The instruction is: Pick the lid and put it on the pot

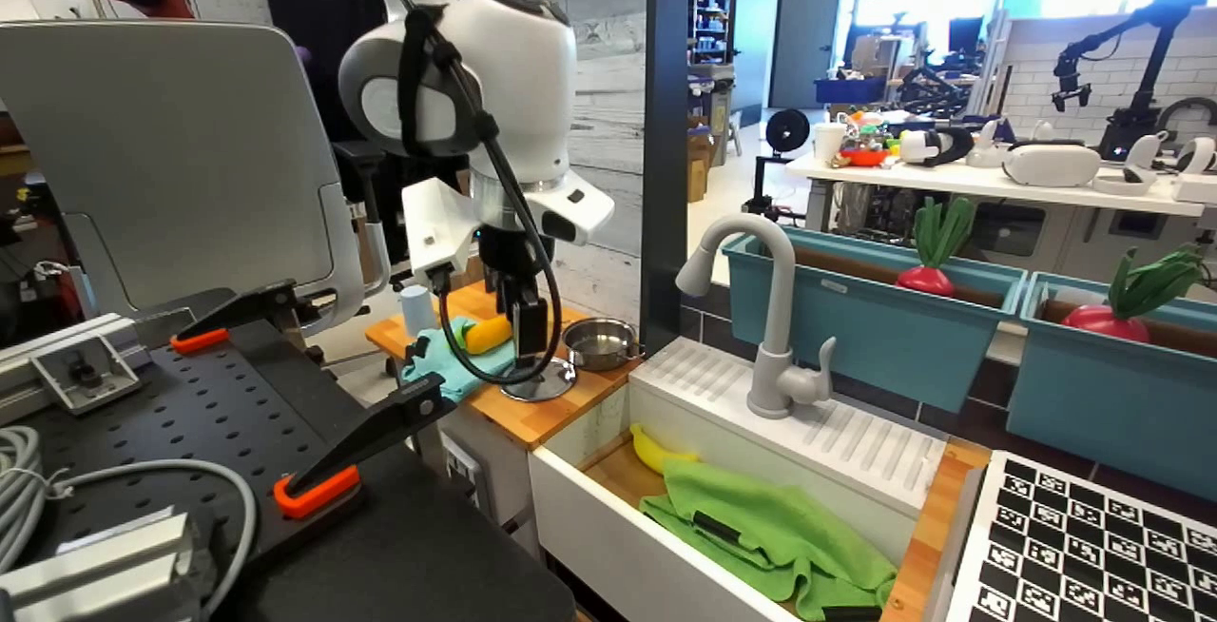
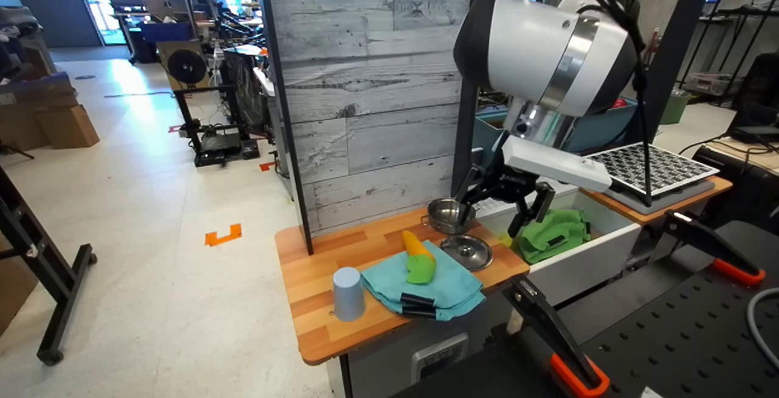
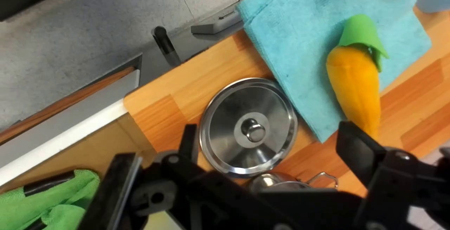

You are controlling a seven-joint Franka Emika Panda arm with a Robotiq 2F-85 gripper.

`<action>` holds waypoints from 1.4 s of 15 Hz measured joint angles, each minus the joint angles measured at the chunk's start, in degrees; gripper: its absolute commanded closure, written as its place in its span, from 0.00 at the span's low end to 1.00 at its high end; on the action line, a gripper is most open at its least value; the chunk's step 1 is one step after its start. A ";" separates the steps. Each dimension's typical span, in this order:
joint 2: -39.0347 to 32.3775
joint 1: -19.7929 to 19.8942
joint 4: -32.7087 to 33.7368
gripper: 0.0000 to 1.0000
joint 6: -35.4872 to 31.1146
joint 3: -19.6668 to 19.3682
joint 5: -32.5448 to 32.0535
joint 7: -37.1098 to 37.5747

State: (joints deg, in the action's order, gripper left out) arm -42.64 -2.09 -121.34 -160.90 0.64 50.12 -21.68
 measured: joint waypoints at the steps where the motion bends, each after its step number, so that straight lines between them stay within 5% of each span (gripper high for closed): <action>1: -1.86 0.23 1.42 0.00 -1.06 0.31 -0.64 1.77; 11: -11.62 -0.09 9.61 0.00 -5.70 1.22 -16.45 23.62; 12: -11.91 -0.09 9.96 0.08 -5.70 1.23 -17.89 25.09; 13: -12.05 -0.10 10.16 0.28 -5.70 1.24 -19.28 26.37; 15: -12.12 -0.10 10.44 0.32 -5.70 1.25 -21.90 28.81; 21: -12.14 -0.12 11.17 0.77 -5.70 1.24 -26.10 32.82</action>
State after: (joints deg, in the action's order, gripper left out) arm -54.77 -2.20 -110.17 -166.60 1.89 24.01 11.14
